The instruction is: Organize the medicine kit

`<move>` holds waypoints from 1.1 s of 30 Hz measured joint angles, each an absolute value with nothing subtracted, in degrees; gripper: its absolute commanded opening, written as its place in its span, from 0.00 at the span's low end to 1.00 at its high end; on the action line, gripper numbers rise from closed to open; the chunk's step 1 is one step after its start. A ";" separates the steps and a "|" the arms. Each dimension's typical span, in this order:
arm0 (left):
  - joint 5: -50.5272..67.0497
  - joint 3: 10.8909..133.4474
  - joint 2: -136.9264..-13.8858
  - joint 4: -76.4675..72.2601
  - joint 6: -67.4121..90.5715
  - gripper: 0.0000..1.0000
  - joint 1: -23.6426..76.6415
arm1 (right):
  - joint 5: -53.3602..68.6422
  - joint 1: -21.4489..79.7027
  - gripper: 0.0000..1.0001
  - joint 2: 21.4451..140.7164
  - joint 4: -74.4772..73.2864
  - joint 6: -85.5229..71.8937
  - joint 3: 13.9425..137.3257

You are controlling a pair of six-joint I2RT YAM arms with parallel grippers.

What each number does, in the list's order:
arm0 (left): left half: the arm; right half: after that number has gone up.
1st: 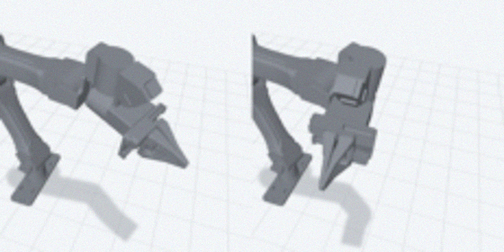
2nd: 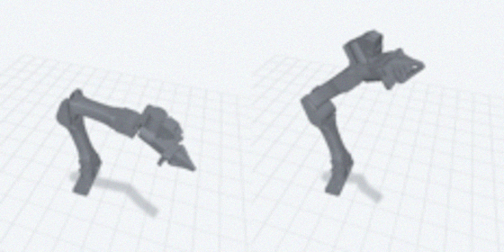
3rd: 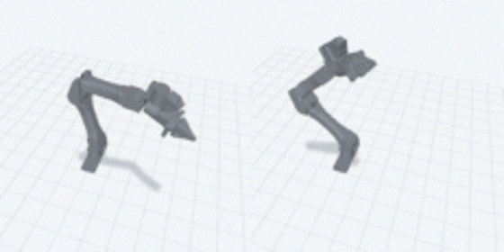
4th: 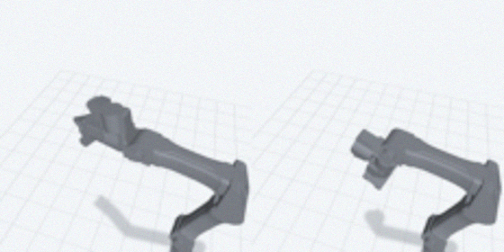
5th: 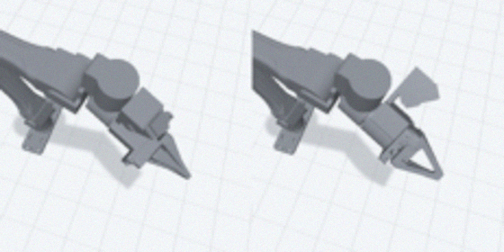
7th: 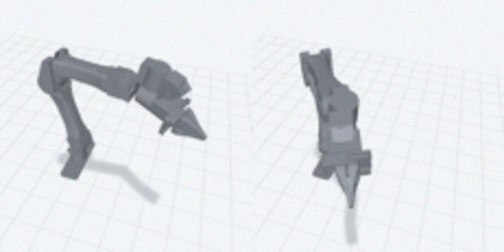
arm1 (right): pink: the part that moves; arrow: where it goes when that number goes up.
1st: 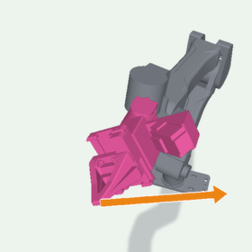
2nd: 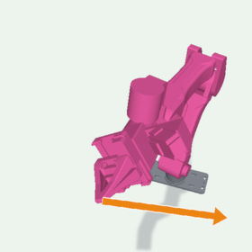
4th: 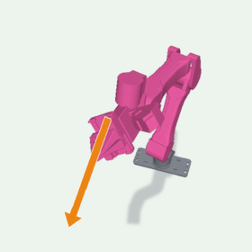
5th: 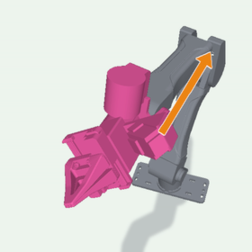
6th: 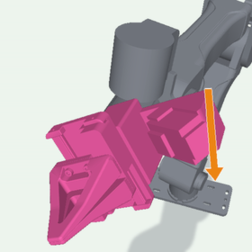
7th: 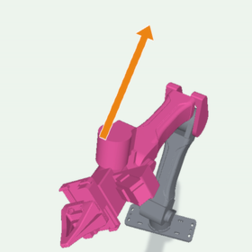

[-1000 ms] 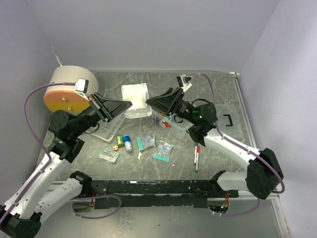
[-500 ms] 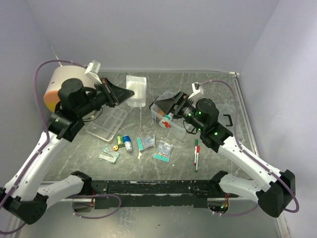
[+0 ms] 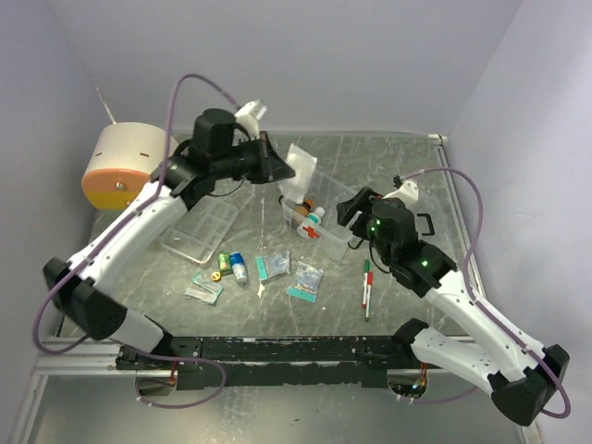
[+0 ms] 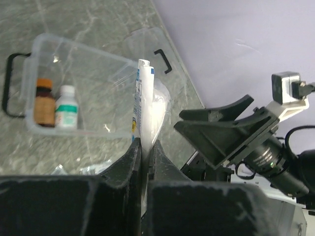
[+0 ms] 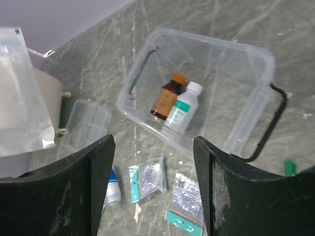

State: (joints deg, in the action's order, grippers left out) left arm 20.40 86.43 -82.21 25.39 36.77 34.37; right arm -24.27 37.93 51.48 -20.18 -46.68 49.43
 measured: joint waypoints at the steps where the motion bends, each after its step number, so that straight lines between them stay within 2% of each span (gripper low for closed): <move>1: 20.36 89.32 -84.49 26.41 36.29 0.07 35.44 | -25.41 37.93 0.64 50.59 -21.21 -46.92 49.17; 14: 24.01 104.09 -111.24 30.02 32.69 0.07 44.14 | -30.06 37.93 0.62 42.57 -29.34 -49.30 46.89; 25: 23.75 114.28 -119.74 33.32 32.12 0.07 45.10 | -30.17 37.93 0.59 40.97 -29.93 -51.68 44.93; 33: 23.09 115.90 -127.22 33.93 32.60 0.07 45.21 | -29.56 37.93 0.58 43.53 -30.26 -51.86 44.93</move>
State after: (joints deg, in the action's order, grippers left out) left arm 23.09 115.90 -127.22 33.93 32.60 45.21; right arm -29.56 37.93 43.53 -30.26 -51.86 44.93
